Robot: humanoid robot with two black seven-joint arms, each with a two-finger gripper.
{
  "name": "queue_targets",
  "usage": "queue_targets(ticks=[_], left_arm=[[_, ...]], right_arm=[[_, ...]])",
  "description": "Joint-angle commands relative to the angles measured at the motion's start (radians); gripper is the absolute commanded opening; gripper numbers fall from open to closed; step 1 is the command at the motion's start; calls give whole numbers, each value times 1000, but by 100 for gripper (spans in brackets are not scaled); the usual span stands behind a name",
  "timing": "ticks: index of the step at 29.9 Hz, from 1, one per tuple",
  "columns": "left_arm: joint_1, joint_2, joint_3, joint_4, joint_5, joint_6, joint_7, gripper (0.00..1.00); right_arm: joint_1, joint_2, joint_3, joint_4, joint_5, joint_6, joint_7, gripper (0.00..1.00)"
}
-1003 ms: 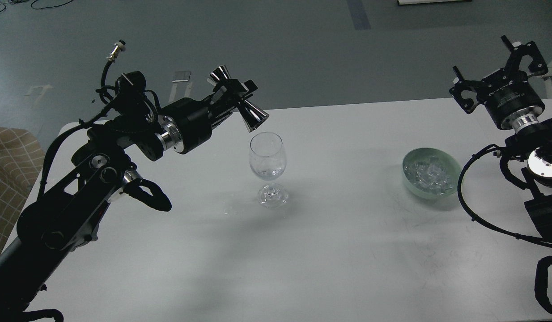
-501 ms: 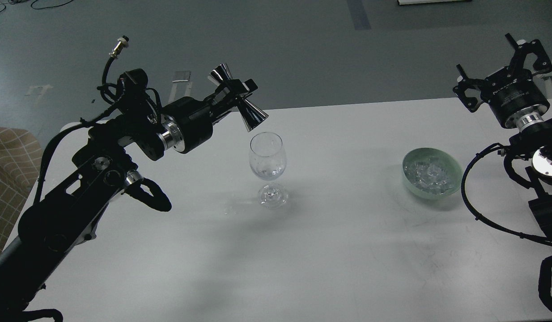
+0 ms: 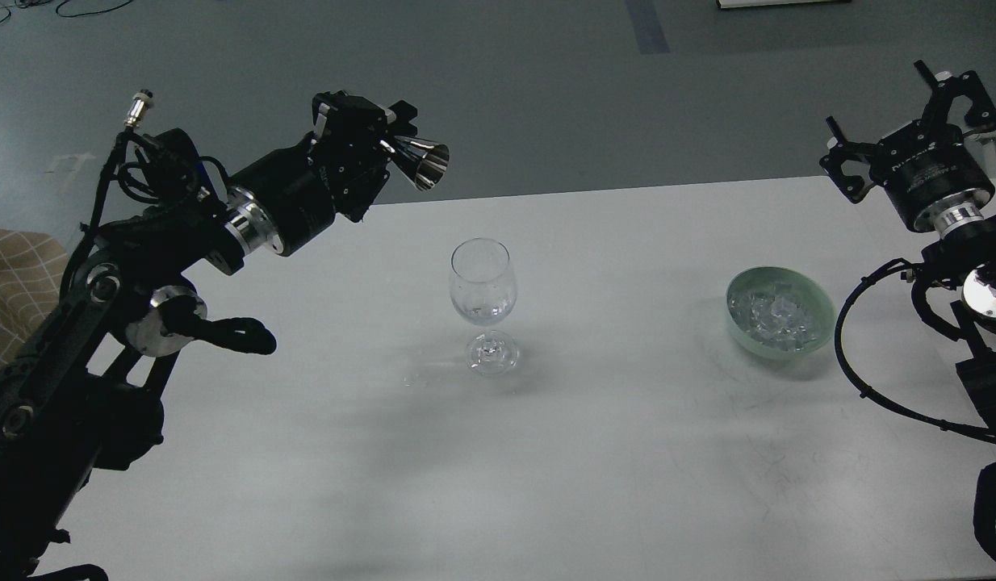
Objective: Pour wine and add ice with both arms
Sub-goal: 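Carry the jigger back toward its starting spot with the left gripper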
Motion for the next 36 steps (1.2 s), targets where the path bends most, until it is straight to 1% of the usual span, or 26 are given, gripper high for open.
queue_targets(ticks=[1,3,7,11,15,20,25,27,29,31,34,36], left_arm=[[76,-2,-134,16,-182,0,29,7],[104,-2,-171,22,-230,2,37,7],[200,-2,-286,59,-375,4,51,7],[245,-3,-343,114,-486,4,54,7],[251,-11,-372,263,-596,0,49,7],[251,-14,-379,361,-733,0,51,8],[257,-20,-383,415,-827,0,48,8],[256,-32,-383,502,-827,0,43,8],[256,-54,-382,556,-827,-3,38,8],[254,-69,-382,576,-827,0,35,8],[244,-89,-374,625,-825,2,19,8],[228,-89,-366,683,-822,0,0,8]], right_arm=[[-3,0,-2,0,0,0,0,100],[-3,0,-3,0,0,0,0,100],[-3,0,-8,0,-2,0,0,100],[-3,0,-8,-1,-3,-2,0,100],[-3,2,-9,0,-3,-3,0,100],[-10,0,-11,-5,-3,-3,0,100],[-26,0,-11,-5,-5,-3,0,100],[-27,0,-11,-6,-5,-3,0,100],[-32,0,-11,-6,-5,-3,0,100],[-38,0,-11,-3,-6,-3,0,100],[-44,0,-11,-5,-11,-3,0,100],[-44,0,-11,-5,-12,-3,0,100]])
